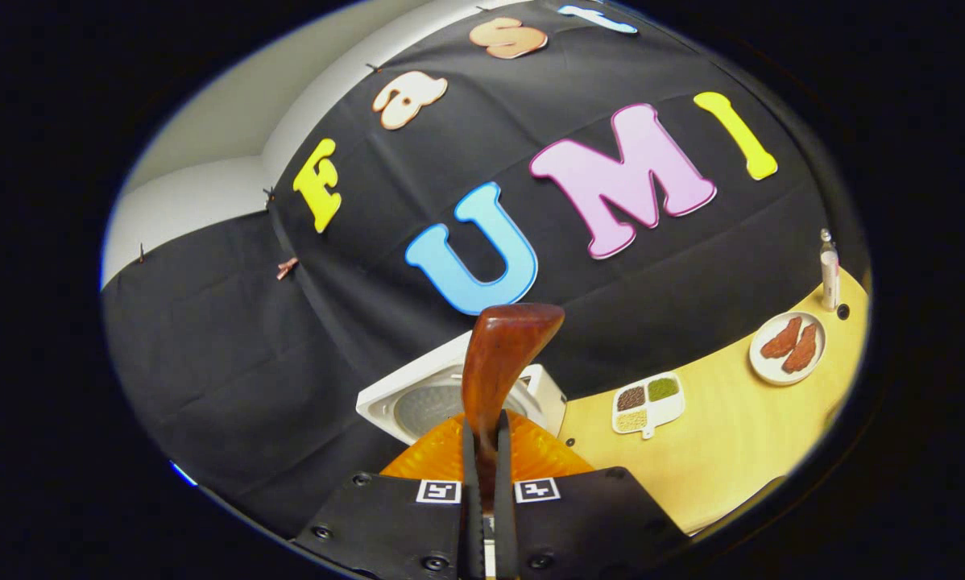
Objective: Close the left gripper, press the button to open the rice cooker; take a wooden spoon from the chopstick holder with the right hand, scoop a spoonful of rice and pour it into the rice cooker, then put the wooden spoon back into the chopstick holder.
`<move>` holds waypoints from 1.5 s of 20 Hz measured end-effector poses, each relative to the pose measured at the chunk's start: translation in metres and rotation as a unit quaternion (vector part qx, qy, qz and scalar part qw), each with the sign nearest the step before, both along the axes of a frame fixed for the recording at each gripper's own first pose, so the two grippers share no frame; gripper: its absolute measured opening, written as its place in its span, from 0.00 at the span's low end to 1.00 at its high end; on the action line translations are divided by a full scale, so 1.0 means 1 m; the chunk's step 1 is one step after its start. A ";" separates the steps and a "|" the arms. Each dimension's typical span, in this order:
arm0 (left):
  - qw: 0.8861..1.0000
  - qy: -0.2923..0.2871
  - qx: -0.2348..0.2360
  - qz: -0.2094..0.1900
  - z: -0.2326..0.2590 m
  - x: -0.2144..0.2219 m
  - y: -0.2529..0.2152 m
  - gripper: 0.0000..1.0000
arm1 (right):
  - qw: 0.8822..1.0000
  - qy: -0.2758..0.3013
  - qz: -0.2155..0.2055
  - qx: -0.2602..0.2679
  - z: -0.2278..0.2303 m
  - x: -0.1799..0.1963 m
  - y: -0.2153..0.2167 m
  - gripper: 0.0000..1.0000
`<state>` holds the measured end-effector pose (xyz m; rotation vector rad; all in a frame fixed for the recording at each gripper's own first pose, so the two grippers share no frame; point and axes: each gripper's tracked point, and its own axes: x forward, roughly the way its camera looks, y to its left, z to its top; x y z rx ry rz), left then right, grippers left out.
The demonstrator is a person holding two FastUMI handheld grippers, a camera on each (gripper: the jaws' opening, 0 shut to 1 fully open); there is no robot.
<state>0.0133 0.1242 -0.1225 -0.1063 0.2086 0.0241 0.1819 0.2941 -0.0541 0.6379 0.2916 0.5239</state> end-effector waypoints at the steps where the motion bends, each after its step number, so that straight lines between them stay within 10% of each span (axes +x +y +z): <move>1: 1.000 -0.002 0.001 0.002 0.002 0.002 -0.001 0.95 | 1.000 -0.005 -0.011 0.000 0.003 0.000 -0.022 0.10; 17: 1.000 0.008 -0.001 0.030 0.005 0.018 -0.058 0.95 | 0.978 0.027 -0.174 -0.109 -0.073 -0.006 -0.363 0.10; 30: 0.996 0.030 0.048 0.068 0.002 0.017 -0.085 0.95 | 0.959 0.112 -0.156 -0.208 -0.226 0.011 -0.415 0.10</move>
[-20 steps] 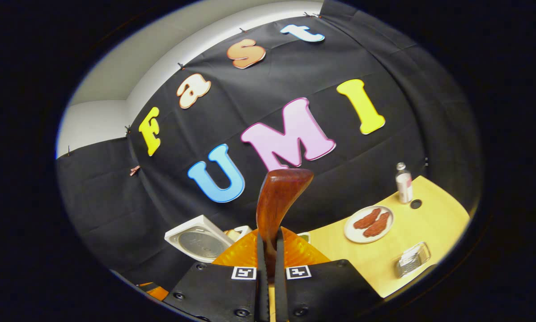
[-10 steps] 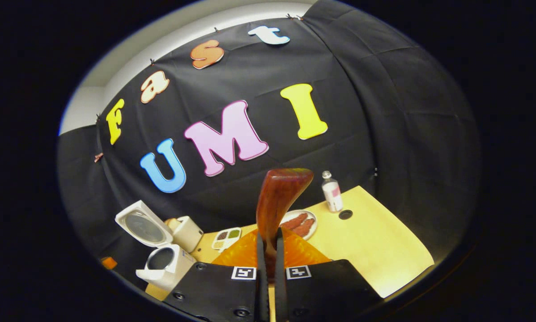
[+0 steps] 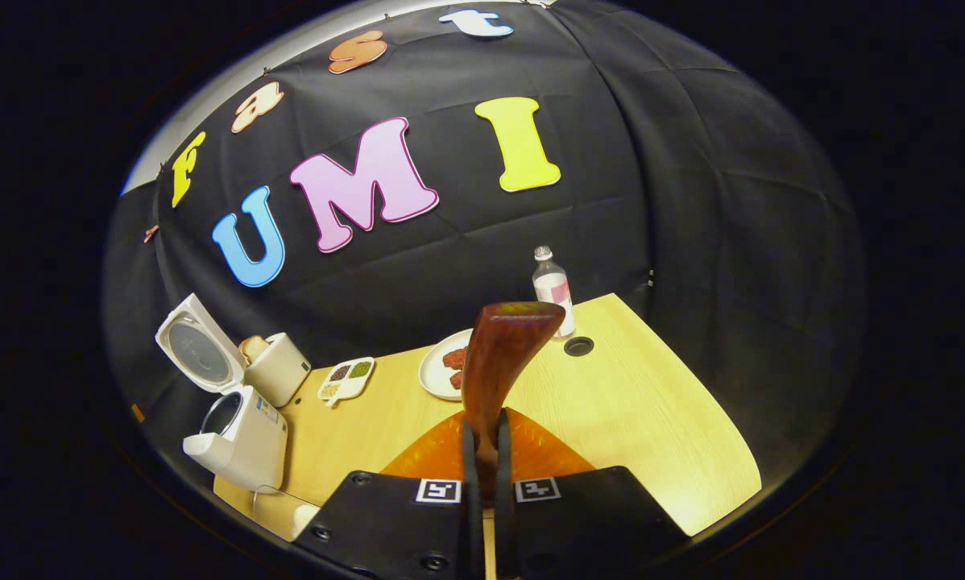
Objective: Close the left gripper, press the button to open the rice cooker; take a wooden spoon from the chopstick holder with the right hand, scoop a spoonful of rice and pour it into the rice cooker, then put the wooden spoon back into the chopstick holder.
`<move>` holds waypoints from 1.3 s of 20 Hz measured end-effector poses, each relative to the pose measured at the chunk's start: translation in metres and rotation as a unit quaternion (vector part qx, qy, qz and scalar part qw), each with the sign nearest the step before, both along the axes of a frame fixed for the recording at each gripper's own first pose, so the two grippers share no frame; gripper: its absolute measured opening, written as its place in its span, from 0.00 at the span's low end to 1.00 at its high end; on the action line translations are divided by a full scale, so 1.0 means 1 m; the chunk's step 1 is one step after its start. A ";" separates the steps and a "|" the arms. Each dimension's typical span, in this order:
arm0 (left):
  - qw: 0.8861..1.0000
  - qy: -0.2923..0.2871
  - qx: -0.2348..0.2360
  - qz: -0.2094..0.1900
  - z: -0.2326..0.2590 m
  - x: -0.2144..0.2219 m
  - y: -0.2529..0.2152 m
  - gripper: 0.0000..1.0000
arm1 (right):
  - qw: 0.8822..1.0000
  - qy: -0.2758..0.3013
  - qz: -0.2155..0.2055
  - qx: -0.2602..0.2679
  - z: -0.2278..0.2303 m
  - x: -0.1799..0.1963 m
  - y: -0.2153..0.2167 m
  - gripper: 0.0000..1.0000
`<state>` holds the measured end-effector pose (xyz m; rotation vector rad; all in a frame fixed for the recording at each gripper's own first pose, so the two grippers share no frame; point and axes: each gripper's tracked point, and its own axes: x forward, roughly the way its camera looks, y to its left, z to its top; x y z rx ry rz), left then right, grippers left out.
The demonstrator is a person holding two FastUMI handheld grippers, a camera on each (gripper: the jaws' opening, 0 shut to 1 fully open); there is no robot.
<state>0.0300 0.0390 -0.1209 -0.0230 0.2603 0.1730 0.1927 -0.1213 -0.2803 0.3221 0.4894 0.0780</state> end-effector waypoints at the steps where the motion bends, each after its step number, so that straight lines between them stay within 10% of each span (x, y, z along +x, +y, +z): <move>1: 1.000 0.002 0.003 0.005 0.000 -0.002 0.000 0.95 | 1.000 0.004 0.001 -0.001 -0.006 0.001 0.001 0.10; 10: 1.000 0.000 0.013 0.025 0.008 -0.010 0.004 0.94 | 0.999 0.051 0.004 0.005 -0.044 0.008 0.007 0.18; 19: 0.999 -0.027 0.009 0.014 0.033 0.007 0.018 0.94 | 0.997 0.056 -0.056 -0.005 -0.017 -0.025 -0.028 0.94; 26: 0.997 -0.072 0.007 0.018 0.086 0.063 0.052 0.94 | 0.996 0.025 -0.061 -0.062 0.039 -0.084 -0.022 0.98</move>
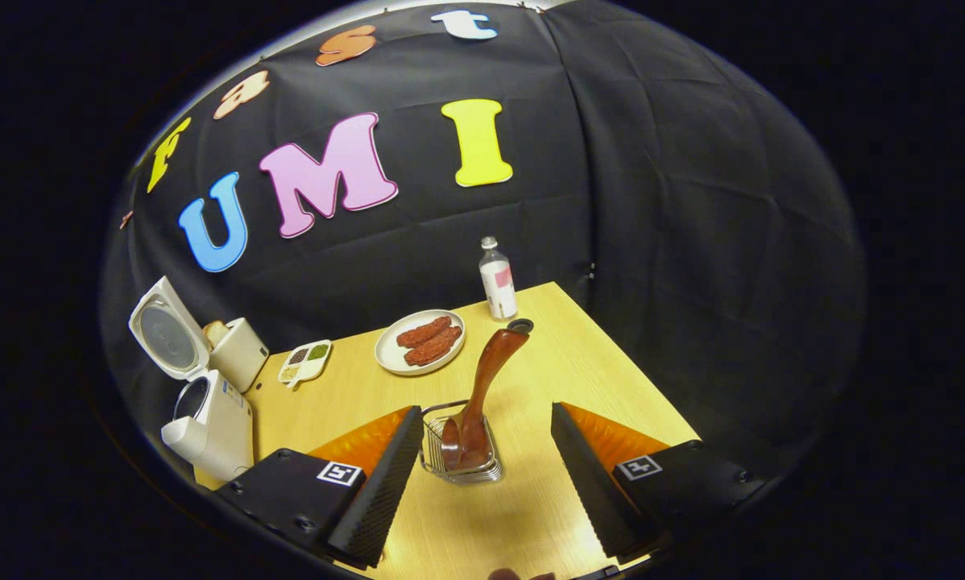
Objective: Close the left gripper, press the button to open the rice cooker; take a wooden spoon from the chopstick holder with the right hand, scoop a spoonful of rice and pour it into the rice cooker, then put the wooden spoon back into the chopstick holder.
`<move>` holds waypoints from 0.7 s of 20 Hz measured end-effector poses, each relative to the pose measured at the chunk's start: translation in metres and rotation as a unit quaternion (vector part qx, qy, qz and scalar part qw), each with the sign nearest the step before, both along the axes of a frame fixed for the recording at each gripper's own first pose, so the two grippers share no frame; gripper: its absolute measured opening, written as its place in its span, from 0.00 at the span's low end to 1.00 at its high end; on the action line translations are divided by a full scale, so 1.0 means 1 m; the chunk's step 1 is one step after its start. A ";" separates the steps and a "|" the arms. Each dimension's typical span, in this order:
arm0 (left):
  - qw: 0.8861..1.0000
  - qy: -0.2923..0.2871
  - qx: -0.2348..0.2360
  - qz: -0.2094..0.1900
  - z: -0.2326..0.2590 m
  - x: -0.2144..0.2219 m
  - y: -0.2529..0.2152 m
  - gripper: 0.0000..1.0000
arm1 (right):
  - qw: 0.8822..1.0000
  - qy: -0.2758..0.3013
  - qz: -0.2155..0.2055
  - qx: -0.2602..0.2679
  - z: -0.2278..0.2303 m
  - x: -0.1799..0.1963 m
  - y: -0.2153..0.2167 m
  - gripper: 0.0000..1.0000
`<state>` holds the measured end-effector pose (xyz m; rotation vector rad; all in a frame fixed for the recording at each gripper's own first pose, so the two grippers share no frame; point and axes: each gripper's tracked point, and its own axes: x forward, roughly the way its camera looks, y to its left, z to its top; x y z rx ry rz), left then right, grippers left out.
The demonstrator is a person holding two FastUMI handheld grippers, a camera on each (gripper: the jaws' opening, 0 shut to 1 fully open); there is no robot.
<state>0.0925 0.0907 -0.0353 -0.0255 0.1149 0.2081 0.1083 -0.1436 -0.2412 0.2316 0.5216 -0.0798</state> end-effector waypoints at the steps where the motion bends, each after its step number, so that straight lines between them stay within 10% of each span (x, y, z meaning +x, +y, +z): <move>1: 1.000 -0.010 -0.003 0.002 0.010 0.010 0.005 0.94 | 1.000 -0.006 0.006 -0.009 0.010 -0.007 0.005 0.98; 14: 0.999 -0.029 0.018 -0.001 0.067 0.179 0.064 0.94 | 0.998 -0.054 0.007 -0.027 0.088 -0.081 0.038 0.98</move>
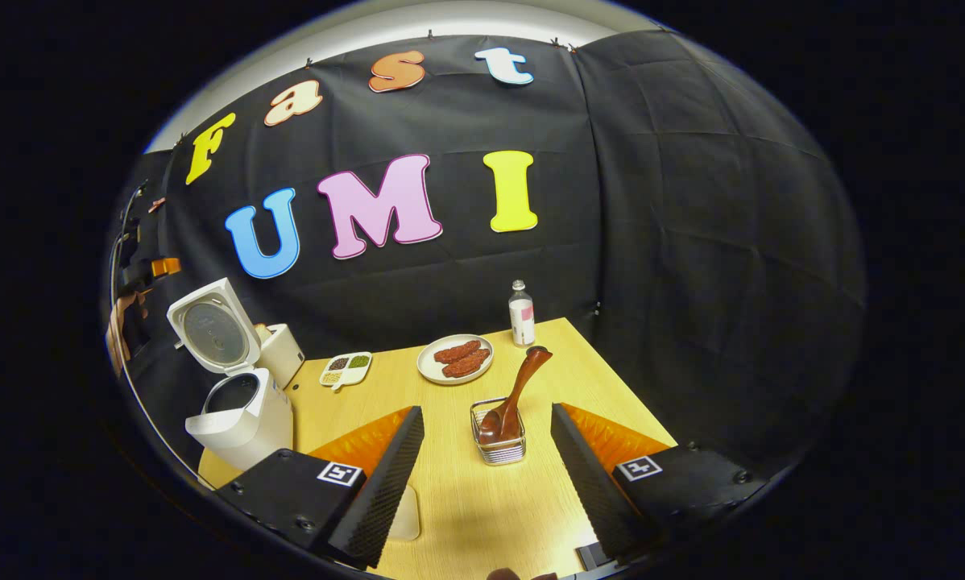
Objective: Close the left gripper, press the button to open the rice cooker; take a wooden spoon from the chopstick holder with the right hand, scoop a spoonful of rice and pour it into the rice cooker, then put the wooden spoon back into the chopstick holder.
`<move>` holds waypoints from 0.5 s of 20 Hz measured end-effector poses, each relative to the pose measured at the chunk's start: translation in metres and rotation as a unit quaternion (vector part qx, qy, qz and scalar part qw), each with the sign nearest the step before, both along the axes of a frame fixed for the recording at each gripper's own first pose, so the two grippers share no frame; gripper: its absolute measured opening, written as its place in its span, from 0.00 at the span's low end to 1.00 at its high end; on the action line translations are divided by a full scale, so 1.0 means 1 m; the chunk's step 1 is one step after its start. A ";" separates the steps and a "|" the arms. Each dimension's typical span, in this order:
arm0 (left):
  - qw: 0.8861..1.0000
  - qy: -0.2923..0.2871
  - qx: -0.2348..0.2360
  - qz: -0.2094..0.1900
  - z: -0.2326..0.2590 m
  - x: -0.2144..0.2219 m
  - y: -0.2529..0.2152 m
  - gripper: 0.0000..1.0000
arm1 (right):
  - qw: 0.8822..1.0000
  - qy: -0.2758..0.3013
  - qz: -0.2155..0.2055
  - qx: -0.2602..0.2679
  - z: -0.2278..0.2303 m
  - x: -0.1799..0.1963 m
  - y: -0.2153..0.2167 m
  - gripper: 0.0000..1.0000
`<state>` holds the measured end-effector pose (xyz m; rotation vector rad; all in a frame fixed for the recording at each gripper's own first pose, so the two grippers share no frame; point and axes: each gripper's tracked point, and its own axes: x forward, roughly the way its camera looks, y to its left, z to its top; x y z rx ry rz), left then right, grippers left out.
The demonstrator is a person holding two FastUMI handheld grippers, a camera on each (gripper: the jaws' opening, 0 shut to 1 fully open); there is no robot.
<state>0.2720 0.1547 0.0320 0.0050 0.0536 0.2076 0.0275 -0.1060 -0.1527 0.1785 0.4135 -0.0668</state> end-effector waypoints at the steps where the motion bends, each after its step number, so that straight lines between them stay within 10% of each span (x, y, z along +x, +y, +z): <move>1: 1.000 0.003 -0.002 0.002 -0.002 0.012 0.007 0.94 | 1.000 0.000 -0.001 -0.004 0.002 -0.004 0.001 0.98; 10: 0.999 0.046 -0.020 0.019 -0.035 0.088 0.052 0.94 | 0.999 0.013 -0.015 -0.029 0.006 -0.045 -0.005 0.99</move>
